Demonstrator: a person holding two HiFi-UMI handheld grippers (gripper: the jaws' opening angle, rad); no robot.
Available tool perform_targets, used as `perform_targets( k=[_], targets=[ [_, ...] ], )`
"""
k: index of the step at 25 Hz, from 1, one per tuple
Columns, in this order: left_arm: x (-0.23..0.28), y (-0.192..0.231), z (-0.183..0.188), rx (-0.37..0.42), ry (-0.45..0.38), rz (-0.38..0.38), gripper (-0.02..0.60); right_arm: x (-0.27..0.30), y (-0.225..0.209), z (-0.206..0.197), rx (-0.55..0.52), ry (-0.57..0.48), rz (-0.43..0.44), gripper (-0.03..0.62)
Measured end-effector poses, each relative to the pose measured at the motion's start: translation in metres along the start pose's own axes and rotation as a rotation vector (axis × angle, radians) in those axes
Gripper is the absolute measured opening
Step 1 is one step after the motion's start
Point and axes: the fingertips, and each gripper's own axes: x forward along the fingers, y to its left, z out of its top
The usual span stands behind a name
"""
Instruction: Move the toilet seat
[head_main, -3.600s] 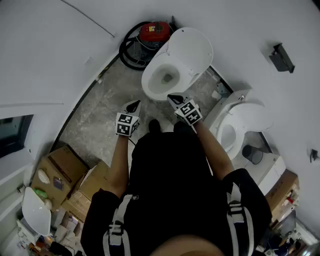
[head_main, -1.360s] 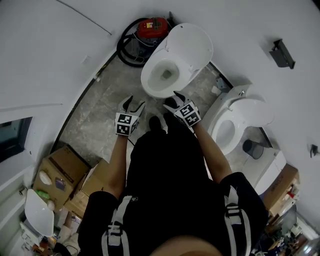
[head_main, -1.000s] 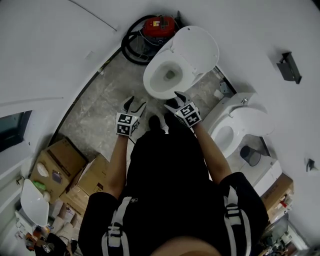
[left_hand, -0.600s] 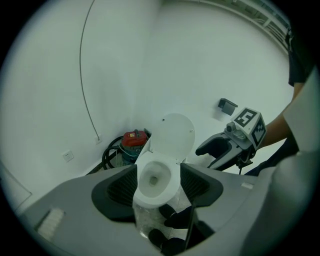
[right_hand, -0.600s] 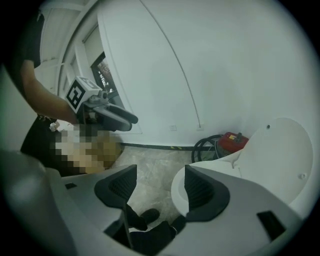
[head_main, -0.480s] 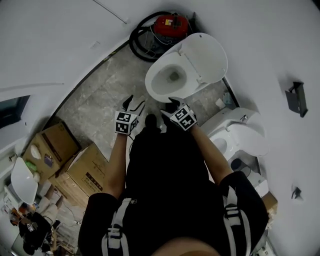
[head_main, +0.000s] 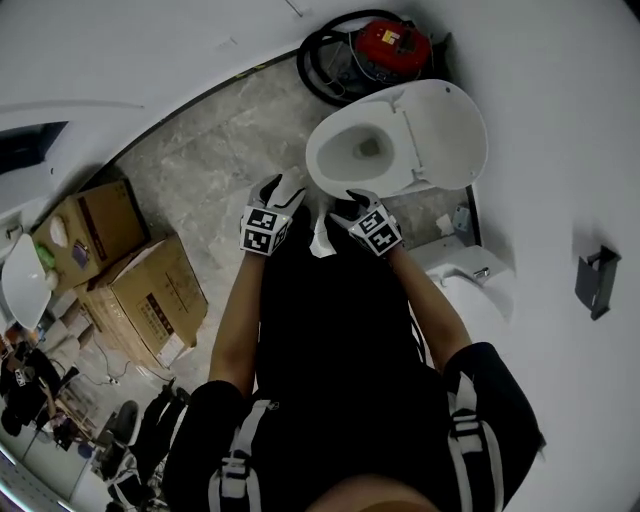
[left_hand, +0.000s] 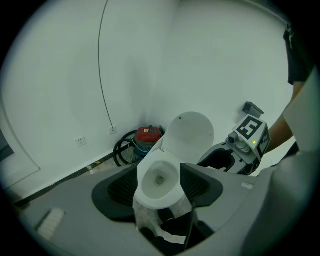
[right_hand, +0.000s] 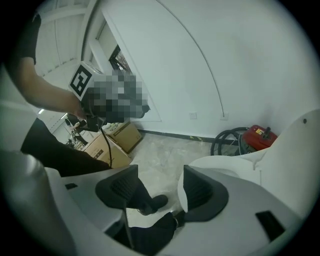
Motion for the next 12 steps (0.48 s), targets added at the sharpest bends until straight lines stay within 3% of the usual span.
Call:
perform_targets(
  k=[6, 12],
  targets=[
    [0.019, 0.000, -0.013, -0.063, 0.010, 0.007, 0.264, 0.011, -0.014, -0.017, 0.004, 0.040, 0.019, 0.281],
    [0.053, 0.017, -0.028, -0.048, 0.042, -0.036, 0.244, 0.030, -0.035, -0.017, 0.038, 0.032, -0.020, 0.278]
  ],
)
